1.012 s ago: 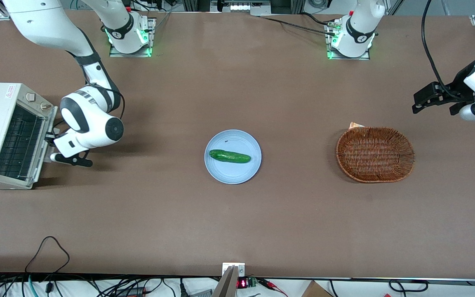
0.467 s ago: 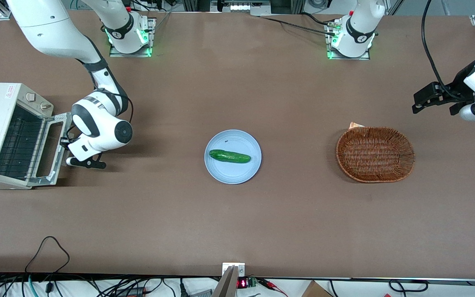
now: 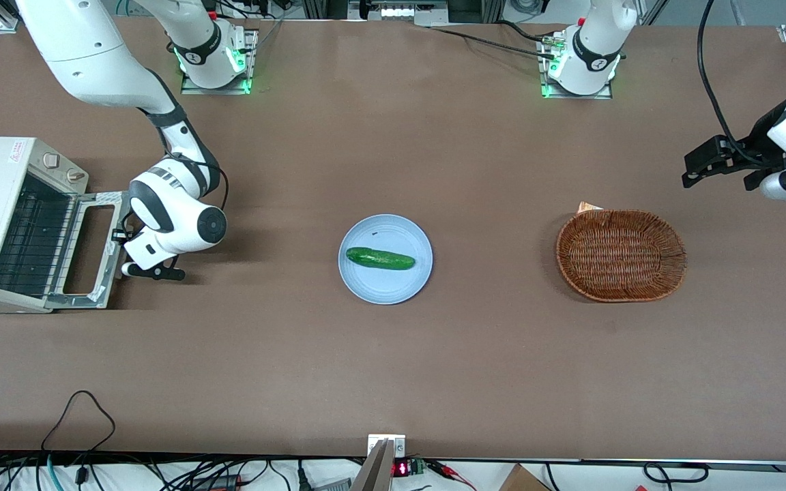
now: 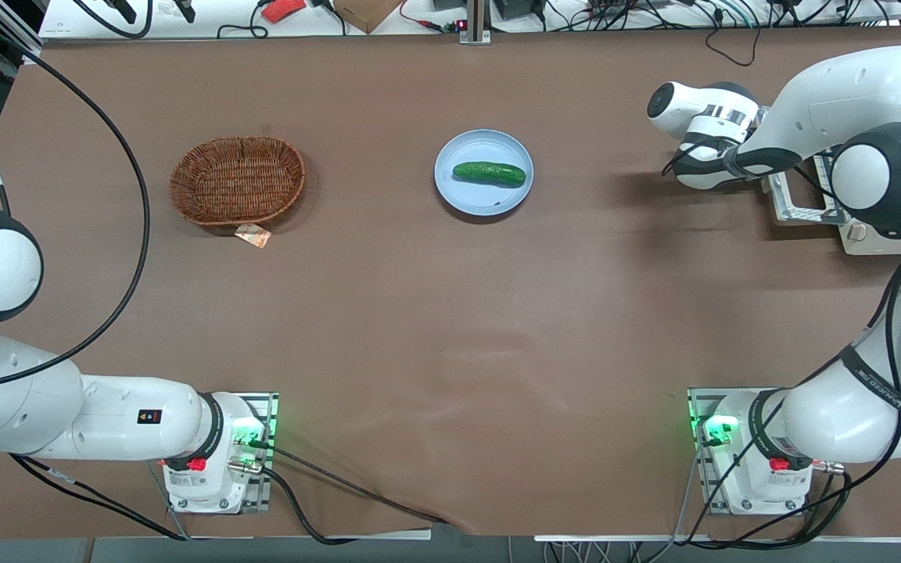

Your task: Open oven door with right arm only

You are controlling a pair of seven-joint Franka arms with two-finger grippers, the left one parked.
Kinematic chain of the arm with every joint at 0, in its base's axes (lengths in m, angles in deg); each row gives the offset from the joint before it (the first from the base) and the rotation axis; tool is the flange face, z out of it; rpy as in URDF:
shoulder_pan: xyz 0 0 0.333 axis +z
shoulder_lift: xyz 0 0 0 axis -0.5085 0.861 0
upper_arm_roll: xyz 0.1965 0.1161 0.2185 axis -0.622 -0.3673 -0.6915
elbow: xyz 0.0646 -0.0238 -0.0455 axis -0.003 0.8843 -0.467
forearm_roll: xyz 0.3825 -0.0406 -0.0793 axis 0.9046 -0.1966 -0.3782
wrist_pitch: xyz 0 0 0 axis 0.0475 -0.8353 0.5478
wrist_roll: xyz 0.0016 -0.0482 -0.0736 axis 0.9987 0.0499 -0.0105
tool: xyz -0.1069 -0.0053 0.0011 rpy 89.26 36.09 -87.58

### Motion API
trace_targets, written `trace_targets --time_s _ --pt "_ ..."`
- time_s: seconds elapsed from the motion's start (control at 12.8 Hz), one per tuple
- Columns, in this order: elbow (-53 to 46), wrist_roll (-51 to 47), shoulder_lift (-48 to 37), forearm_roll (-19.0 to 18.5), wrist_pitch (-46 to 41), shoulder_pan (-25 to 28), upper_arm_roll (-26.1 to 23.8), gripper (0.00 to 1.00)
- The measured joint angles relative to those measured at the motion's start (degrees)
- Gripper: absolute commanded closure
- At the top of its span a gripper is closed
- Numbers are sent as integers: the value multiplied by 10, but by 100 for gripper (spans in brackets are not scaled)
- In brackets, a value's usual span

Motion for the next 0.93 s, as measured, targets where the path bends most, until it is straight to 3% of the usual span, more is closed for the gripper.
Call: trace_targets --time_s 0.93 --pt "-2 2 33 1 0 2 0 98"
